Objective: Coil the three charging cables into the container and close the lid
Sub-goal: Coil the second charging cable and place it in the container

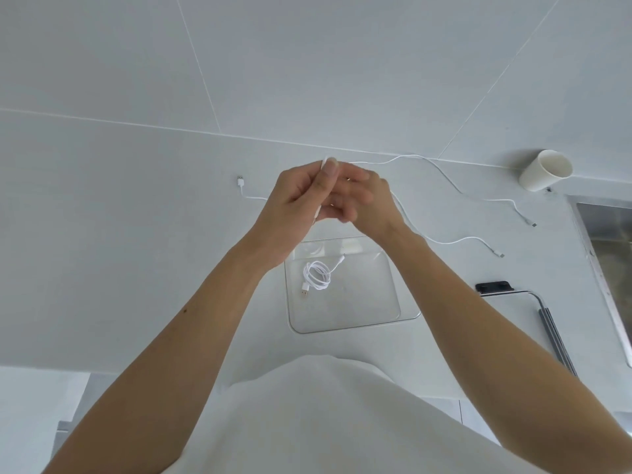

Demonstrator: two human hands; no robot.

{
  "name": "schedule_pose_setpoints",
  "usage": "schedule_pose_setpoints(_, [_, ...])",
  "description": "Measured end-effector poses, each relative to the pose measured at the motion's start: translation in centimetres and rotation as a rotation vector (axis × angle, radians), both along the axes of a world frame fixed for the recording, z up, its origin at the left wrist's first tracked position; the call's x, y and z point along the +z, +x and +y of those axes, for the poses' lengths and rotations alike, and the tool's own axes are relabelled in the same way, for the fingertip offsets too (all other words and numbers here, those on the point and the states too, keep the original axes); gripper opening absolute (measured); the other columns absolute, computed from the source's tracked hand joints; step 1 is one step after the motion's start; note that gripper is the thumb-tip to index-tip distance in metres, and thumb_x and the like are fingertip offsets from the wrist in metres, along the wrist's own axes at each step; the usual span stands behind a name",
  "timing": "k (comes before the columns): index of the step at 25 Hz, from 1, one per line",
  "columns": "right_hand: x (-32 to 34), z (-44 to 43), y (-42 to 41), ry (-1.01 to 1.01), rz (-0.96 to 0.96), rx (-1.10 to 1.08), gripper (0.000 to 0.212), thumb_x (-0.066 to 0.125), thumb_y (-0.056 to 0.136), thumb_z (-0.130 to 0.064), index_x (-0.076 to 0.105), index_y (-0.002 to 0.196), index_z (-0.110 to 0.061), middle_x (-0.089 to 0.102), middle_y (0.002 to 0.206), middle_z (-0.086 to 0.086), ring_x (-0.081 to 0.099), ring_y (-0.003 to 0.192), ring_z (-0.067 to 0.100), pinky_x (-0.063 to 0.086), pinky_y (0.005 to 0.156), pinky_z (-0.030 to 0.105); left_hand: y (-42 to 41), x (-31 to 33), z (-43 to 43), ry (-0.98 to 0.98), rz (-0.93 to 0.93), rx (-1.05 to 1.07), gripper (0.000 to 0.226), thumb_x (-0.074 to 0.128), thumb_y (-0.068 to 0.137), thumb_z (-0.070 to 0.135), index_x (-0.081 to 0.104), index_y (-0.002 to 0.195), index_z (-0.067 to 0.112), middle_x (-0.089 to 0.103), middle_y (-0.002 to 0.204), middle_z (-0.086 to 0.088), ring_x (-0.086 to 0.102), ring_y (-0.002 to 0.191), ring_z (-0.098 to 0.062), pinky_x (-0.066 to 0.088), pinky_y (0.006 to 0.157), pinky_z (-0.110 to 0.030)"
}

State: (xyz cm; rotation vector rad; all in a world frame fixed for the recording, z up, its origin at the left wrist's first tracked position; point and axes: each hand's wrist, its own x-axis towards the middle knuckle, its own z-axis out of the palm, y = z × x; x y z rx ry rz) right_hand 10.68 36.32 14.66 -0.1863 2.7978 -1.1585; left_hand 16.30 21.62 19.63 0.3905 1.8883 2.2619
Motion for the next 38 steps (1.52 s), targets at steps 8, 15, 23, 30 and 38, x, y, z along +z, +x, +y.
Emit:
schedule_pose_setpoints(8, [1.8,-0.7,4.7,-0.17,-0.04,0.101,0.019,0.055,0.1,-0.029,0.063,0.083,-0.025,0.067,0.064,-0.008,0.046,0.044,0.005,0.032,0.046,0.012,-0.8,1.5,-0.1,0.2,0.036,0.084,0.047,0.021,0.109,0.023,0.045,0.139,-0.003,0.054,0.141,-0.017,0.054,0.131,-0.023,0.041,0.109,-0.033])
schedule_pose_setpoints(15, [7.0,1.2,8.5,-0.184,0.002,0.199,0.015,0.063,0.096,-0.034,0.063,0.082,-0.028,0.05,0.054,0.0,0.038,0.05,0.008,0.031,0.051,0.015,-1.0,2.2,-1.7,0.325,-0.019,0.171,0.052,0.021,0.109,0.029,0.043,0.14,-0.005,0.056,0.139,-0.017,0.055,0.129,-0.023,0.041,0.111,-0.037])
schedule_pose_setpoints(23, [10.7,2.8,10.6,-0.281,0.062,0.226,0.014,0.062,0.093,-0.033,0.064,0.082,-0.025,0.056,0.065,0.014,0.048,0.058,0.031,0.042,0.057,0.042,0.1,2.1,-2.1,0.283,-0.078,0.141,0.054,0.016,0.109,0.03,0.045,0.138,-0.005,0.061,0.133,-0.018,0.06,0.124,-0.025,0.046,0.106,-0.036])
schedule_pose_setpoints(30, [11.8,1.9,9.5,-0.366,0.222,0.218,0.016,0.063,0.097,-0.016,0.063,0.081,-0.015,0.058,0.062,-0.007,0.045,0.053,0.01,0.035,0.053,0.016,1.3,2.4,-0.6,0.005,0.007,0.06,0.048,0.021,0.109,0.025,0.062,0.118,0.003,0.075,0.104,-0.009,0.072,0.1,-0.022,0.056,0.085,-0.028])
schedule_pose_setpoints(38, [11.8,2.0,5.7,-0.385,0.271,0.166,0.015,0.065,0.096,-0.017,0.062,0.083,-0.01,0.051,0.059,-0.009,0.041,0.055,0.003,0.035,0.055,0.013,1.9,2.6,0.8,-0.016,-0.142,-0.177,0.075,0.01,0.102,0.053,0.072,0.077,0.018,0.07,0.061,-0.005,0.065,0.049,-0.017,0.048,0.05,-0.018])
